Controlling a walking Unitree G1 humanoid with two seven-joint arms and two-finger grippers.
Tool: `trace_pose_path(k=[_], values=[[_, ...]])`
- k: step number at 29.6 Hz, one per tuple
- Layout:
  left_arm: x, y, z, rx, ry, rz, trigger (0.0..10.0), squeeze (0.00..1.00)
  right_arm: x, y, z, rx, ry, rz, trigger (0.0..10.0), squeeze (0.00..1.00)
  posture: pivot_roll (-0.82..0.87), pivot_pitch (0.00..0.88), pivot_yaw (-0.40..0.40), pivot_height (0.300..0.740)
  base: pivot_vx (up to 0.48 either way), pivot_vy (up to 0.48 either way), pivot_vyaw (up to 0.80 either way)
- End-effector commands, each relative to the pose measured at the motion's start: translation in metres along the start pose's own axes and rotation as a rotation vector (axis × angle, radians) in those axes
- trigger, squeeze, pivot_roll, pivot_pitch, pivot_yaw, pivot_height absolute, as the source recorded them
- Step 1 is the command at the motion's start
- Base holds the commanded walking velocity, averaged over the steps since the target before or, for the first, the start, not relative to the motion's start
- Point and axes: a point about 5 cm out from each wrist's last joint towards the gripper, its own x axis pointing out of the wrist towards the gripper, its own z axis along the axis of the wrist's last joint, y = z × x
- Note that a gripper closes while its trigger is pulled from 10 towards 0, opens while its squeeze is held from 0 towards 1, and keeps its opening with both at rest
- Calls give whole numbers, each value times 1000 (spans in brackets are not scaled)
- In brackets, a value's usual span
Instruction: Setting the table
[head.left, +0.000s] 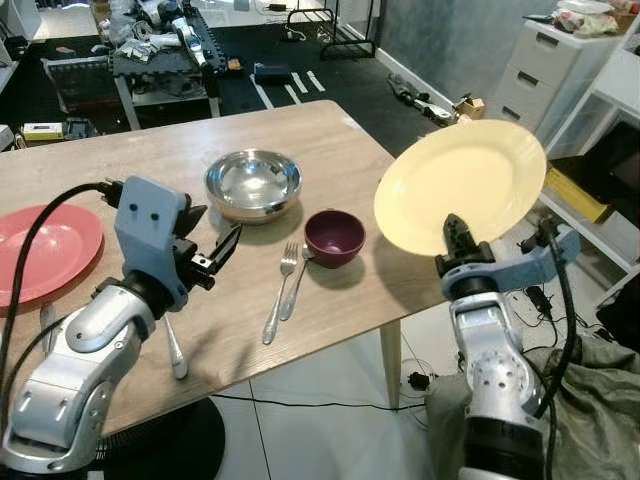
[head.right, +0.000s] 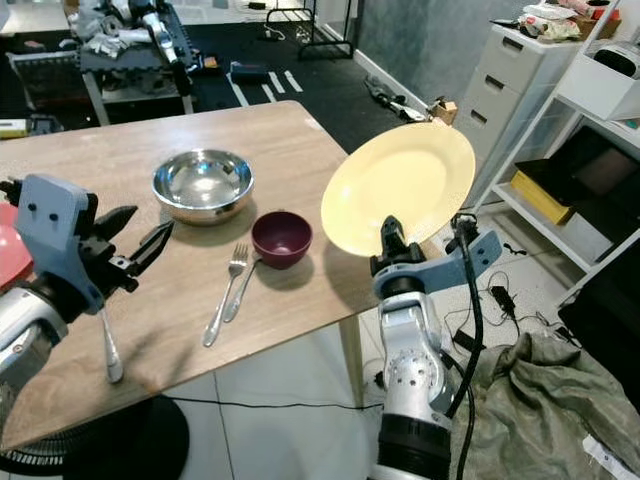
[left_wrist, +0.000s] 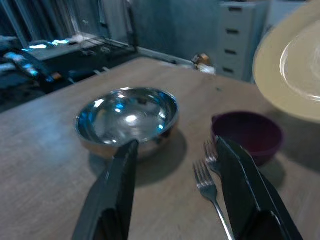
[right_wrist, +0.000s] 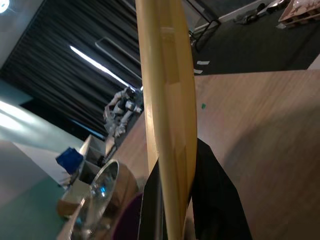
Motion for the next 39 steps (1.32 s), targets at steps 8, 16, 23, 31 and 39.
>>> trace_pose_path(k=[8, 16, 23, 31, 39], values=[[5, 9, -10, 9, 11, 125, 10000, 0, -1, -6, -2, -33, 16, -4, 10000, 0, 81, 4, 42, 740, 0, 0, 0], [9, 5, -10, 15, -4, 120, 10000, 0, 1, -8, -1, -19, 9, -7, 10000, 0, 77, 0, 41, 740, 0, 0, -267], [12, 5, -11, 25, -13, 119, 10000, 0, -1, -12, -4, -20, 18, -17, 10000, 0, 74, 0, 41, 740, 0, 0, -343], [14, 1, -13, 22, -18, 110, 10000, 0, -5, -16, -8, -34, 35, -23, 10000, 0, 68, 2, 41, 740, 0, 0, -400], [15, 0, -14, 22, -18, 102, 10000, 0, -7, -19, -10, -43, 41, -28, 10000, 0, 67, 4, 43, 740, 0, 0, -800]])
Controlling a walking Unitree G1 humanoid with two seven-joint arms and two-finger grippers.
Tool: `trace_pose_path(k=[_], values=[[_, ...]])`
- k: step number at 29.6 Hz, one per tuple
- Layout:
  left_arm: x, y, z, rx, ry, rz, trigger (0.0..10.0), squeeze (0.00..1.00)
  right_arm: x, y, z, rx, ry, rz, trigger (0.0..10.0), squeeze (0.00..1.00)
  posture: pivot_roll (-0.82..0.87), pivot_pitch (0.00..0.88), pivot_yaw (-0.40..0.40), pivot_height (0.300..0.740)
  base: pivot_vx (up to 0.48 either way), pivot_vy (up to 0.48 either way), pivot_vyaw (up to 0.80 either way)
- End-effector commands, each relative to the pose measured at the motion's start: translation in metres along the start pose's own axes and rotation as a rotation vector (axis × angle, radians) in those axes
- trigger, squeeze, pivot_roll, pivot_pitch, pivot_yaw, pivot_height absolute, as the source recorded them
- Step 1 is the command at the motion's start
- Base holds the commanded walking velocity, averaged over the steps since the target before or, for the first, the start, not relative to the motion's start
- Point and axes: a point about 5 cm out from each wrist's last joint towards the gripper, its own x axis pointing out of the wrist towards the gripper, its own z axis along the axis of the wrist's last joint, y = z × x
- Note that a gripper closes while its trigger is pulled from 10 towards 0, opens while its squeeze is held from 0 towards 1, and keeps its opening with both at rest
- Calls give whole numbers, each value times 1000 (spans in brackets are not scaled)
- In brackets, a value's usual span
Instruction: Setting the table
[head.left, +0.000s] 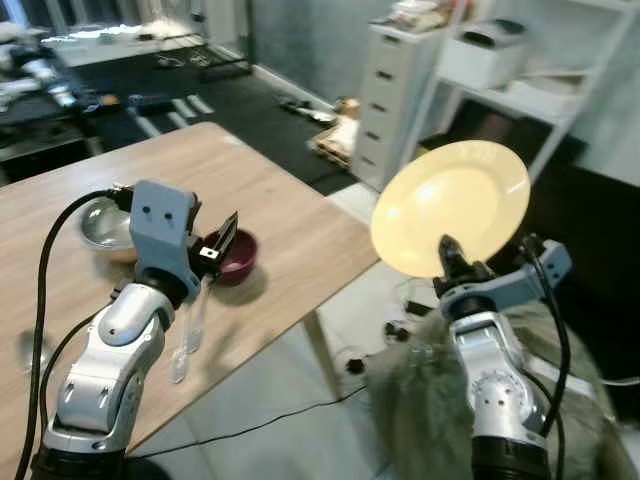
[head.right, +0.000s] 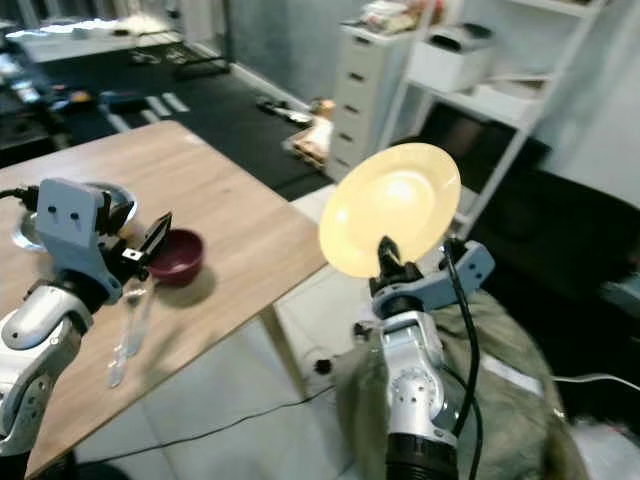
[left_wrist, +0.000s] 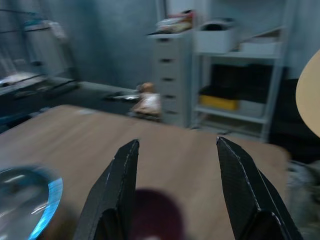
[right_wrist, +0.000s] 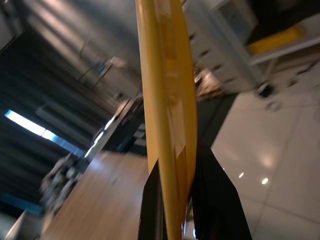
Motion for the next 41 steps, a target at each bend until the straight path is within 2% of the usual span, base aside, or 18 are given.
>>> trace_pose_path(k=[1, 8, 12, 14, 17, 20, 22, 23, 24, 27, 28, 29, 33, 35, 41], values=[[0, 1, -4, 3, 12, -3, 10000, 0, -1, 0, -5, 3, 13, 0, 10000, 0, 66, 4, 44, 740, 0, 0, -800], [-1, -1, -9, 1, 26, -11, 10000, 0, -4, -4, -12, -16, 38, -3, 10000, 0, 67, 6, 43, 740, 0, 0, -800], [-8, -8, -23, -10, 73, -46, 10000, 0, -13, -13, -21, -78, 77, -3, 10000, 0, 65, 7, 40, 740, 0, 0, -800], [-14, -19, -31, -33, 108, -131, 10000, 0, -18, -19, -25, -83, 87, -10, 10000, 0, 67, 7, 40, 740, 0, 0, -800], [-28, -39, -43, -52, 184, -319, 10000, 0, -25, -31, -30, -60, 100, -45, 10000, 0, 65, 3, 43, 740, 0, 0, -800], [-39, -48, -54, -58, 234, -406, 10000, 0, -30, -39, -34, -13, 114, -72, 10000, 0, 63, 0, 44, 740, 0, 0, -800], [-44, -50, -59, -68, 252, -427, 10000, 0, -33, -44, -37, 3, 119, -91, 10000, 0, 59, 0, 46, 740, 0, 0, -800], [-44, -50, -59, -68, 252, -427, 10000, 0, -33, -44, -37, 3, 119, -91, 10000, 0, 59, 0, 46, 740, 0, 0, -800], [-52, -48, -71, -129, 286, -395, 10000, 0, -39, -50, -42, -19, 133, -103, 10000, 0, 57, 0, 47, 740, 0, 0, -800], [-63, -35, -98, -178, 359, -272, 10000, 0, -49, -60, -52, -56, 175, -113, 10000, 0, 57, 0, 39, 740, 0, 0, -800], [-63, -35, -98, -178, 359, -272, 10000, 0, -49, -60, -52, -56, 175, -113, 10000, 0, 57, 0, 39, 740, 0, 0, -800], [-69, -27, -112, -185, 404, -203, 10000, 0, -54, -66, -57, -75, 203, -120, 10000, 0, 56, 0, 32, 740, 0, 0, -800], [-75, -21, -123, -199, 442, -168, 10000, 0, -58, -73, -62, -98, 230, -132, 10000, 0, 55, 0, 31, 740, 0, 0, -800], [-79, -18, -130, -185, 466, -152, 10000, 0, -61, -81, -65, -107, 249, -151, 10000, 0, 53, 0, 31, 740, 0, 0, -800], [-78, -22, -131, -183, 460, -176, 10000, 0, -65, -87, -66, -108, 253, -170, 10000, 0, 44, 0, 39, 740, 0, 0, -800]])
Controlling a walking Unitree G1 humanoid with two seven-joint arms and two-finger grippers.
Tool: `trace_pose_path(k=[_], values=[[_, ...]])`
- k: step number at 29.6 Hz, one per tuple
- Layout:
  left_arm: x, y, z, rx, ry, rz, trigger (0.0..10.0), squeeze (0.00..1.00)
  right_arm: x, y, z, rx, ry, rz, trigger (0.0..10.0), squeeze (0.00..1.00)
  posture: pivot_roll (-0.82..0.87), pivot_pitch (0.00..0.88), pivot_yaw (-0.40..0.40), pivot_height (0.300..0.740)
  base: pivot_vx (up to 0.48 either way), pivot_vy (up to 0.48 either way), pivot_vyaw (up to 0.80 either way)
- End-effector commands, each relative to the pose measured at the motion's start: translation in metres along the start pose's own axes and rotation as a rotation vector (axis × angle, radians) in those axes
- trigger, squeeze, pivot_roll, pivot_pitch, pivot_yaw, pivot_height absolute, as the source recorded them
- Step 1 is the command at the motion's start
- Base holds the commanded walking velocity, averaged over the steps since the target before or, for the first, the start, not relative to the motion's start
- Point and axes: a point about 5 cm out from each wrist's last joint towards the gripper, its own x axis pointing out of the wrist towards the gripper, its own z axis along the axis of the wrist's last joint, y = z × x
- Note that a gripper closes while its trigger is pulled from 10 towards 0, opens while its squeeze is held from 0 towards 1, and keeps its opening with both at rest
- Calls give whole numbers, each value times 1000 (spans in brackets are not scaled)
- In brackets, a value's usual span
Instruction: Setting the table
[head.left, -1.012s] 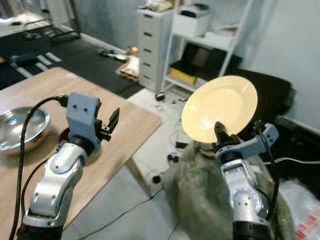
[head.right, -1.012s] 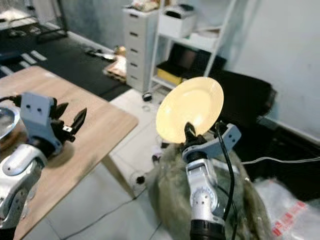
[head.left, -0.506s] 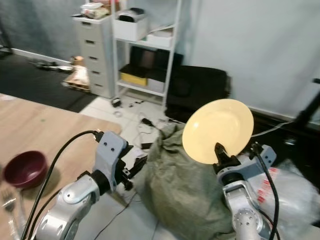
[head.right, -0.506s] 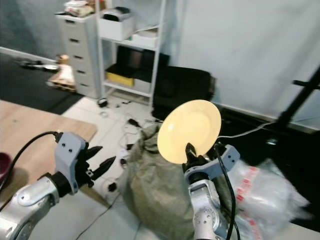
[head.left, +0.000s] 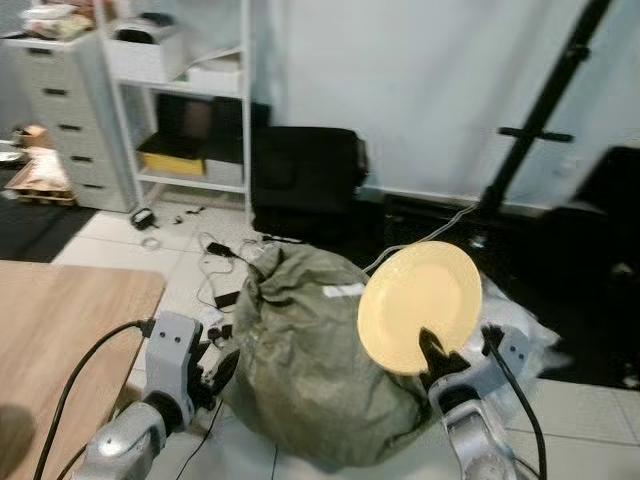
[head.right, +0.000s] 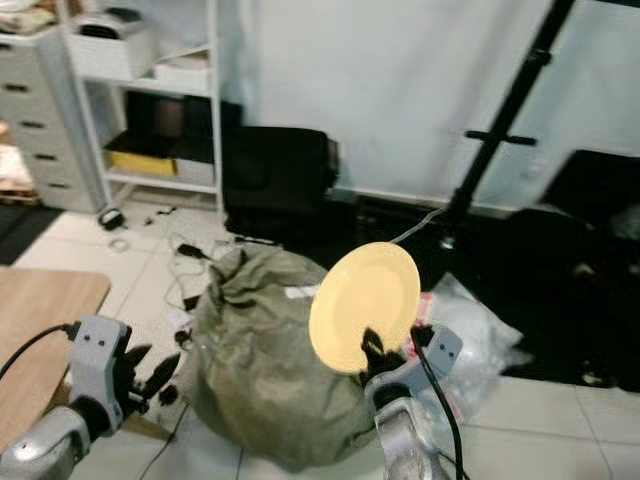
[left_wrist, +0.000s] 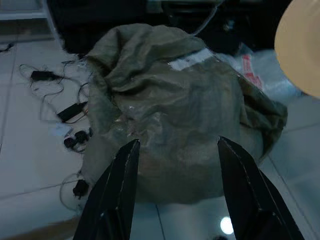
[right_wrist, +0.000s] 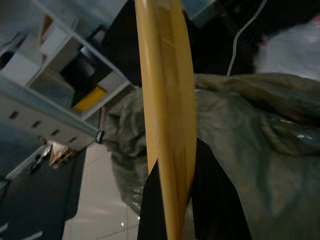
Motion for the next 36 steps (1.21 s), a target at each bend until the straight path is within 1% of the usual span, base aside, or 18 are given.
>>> trace_pose_path(k=[1, 7, 20, 25, 29, 32, 36], values=[[3, -5, -3, 1, 4, -24, 10000, 0, -3, -3, -2, 4, -7, -13, 10000, 0, 44, 0, 39, 740, 0, 0, -800], [8, -6, -1, 3, -14, -47, 10000, 0, -3, -1, -4, -2, -11, 0, 10000, 0, 39, 0, 43, 740, 0, 0, -800], [10, -7, 2, 7, -25, -66, 10000, 0, -2, 1, -5, -27, -6, 19, 10000, 0, 37, 0, 48, 740, 0, 0, -800], [12, -7, 3, 17, -25, -88, 10000, 0, -3, 7, -5, -45, 19, 67, 10000, 0, 29, 0, 52, 740, 0, 0, -800], [10, -5, 4, 46, -17, -115, 10000, 0, -10, 12, -4, -94, 79, 137, 10000, 0, 20, 0, 50, 740, 0, 0, -800], [9, -3, 4, 68, -9, -138, 10000, 0, -18, 14, -5, -110, 131, 182, 10000, 0, 14, 0, 51, 740, 0, 0, -800], [9, -1, 6, 69, -11, -135, 10000, 0, -25, 17, -1, -127, 142, 211, 10000, 0, 6, 0, 56, 740, 0, 0, -800]])
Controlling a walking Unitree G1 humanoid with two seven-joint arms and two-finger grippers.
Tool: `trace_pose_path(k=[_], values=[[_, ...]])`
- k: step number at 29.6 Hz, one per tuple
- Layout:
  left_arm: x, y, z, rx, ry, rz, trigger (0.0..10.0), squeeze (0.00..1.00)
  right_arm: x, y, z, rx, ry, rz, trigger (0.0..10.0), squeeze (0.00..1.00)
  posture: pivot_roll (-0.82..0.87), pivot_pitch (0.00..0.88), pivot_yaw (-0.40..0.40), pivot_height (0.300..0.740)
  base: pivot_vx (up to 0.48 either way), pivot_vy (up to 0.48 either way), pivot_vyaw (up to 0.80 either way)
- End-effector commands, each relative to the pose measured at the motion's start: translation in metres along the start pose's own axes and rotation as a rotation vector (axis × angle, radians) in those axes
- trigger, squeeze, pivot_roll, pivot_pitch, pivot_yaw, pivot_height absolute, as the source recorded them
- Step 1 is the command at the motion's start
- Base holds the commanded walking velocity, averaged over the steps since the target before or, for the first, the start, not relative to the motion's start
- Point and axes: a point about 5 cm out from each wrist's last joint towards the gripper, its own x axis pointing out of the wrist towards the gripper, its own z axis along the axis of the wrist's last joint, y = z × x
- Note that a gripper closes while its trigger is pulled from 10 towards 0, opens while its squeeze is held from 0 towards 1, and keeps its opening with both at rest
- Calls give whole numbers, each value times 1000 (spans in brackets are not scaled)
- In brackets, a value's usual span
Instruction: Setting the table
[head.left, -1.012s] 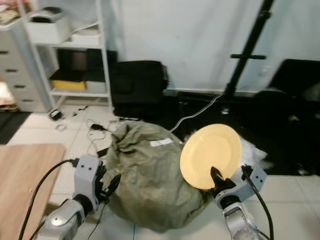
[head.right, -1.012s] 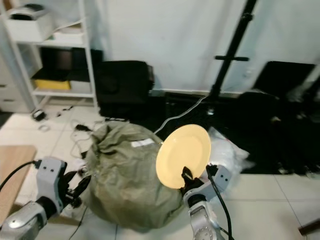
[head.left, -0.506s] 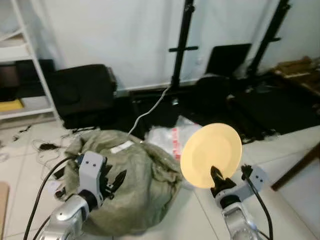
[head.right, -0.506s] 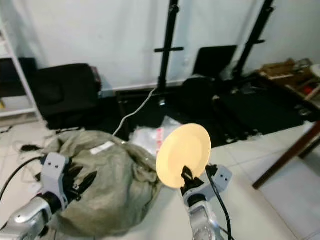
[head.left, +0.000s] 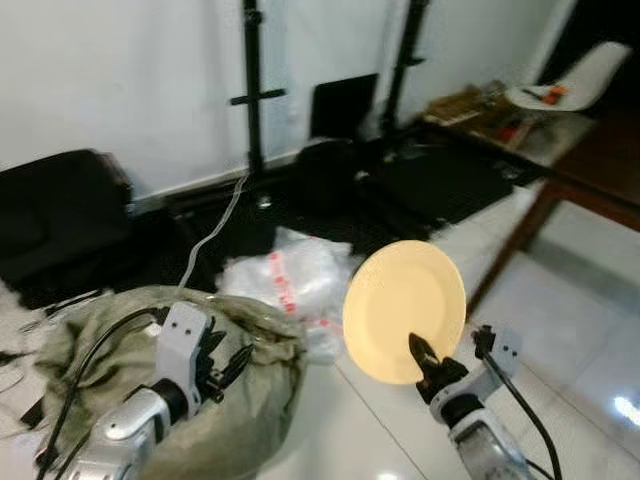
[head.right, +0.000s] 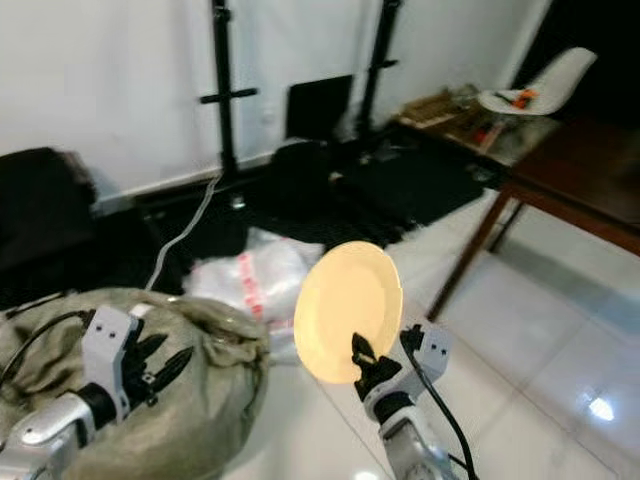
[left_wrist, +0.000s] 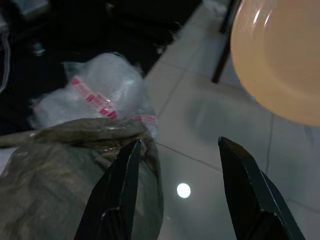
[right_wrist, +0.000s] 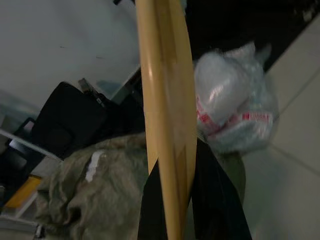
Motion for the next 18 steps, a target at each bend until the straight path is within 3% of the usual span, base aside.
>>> trace_pose_path(k=[1, 12, 18], values=[[2, -4, -3, 2, 16, -16, 10000, 0, -3, 3, 3, 0, 6, 20, 10000, 0, 2, 0, 57, 740, 0, 0, -800], [6, -8, -3, 6, 17, -52, 10000, 0, -23, 6, -1, 6, 76, 35, 10000, 0, -18, 6, 70, 740, 0, 0, -800], [9, -8, -1, 6, 10, -47, 10000, 0, -24, 8, 0, 10, 76, 29, 10000, 0, -17, 6, 69, 740, 0, 0, -800]])
